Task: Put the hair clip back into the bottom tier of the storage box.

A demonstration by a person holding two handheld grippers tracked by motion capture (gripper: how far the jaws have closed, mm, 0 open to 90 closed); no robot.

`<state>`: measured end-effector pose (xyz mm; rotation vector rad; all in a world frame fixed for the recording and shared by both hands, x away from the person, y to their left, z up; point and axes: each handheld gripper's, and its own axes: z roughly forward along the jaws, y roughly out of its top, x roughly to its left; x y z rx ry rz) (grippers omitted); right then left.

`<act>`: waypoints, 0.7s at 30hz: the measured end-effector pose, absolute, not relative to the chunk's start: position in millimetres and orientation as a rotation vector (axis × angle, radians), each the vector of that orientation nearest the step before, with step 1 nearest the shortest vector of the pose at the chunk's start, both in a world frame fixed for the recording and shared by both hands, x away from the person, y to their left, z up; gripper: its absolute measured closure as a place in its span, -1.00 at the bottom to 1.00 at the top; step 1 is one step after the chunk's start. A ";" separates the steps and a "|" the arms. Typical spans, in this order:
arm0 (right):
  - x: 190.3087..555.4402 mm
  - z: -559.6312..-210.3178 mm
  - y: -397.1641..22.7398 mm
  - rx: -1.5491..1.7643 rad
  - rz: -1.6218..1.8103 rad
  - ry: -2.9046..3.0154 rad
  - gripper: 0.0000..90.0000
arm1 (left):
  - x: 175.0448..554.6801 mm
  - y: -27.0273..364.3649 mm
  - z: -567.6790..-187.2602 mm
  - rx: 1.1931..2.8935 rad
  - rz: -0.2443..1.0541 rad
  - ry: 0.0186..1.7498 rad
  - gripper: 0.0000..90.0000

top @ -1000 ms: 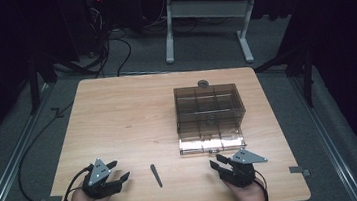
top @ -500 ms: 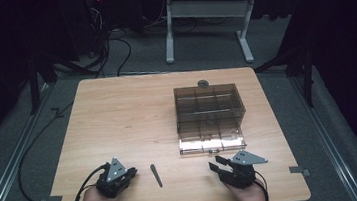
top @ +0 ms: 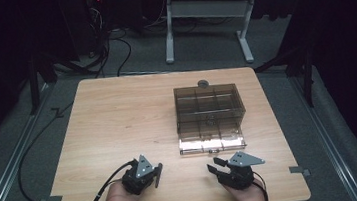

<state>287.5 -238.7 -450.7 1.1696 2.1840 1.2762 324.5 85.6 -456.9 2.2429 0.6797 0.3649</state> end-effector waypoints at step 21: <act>288.2 -451.8 -236.0 1.164 1.251 2.207 0.34 | 307.0 46.4 -451.1 2.237 0.327 0.537 1.00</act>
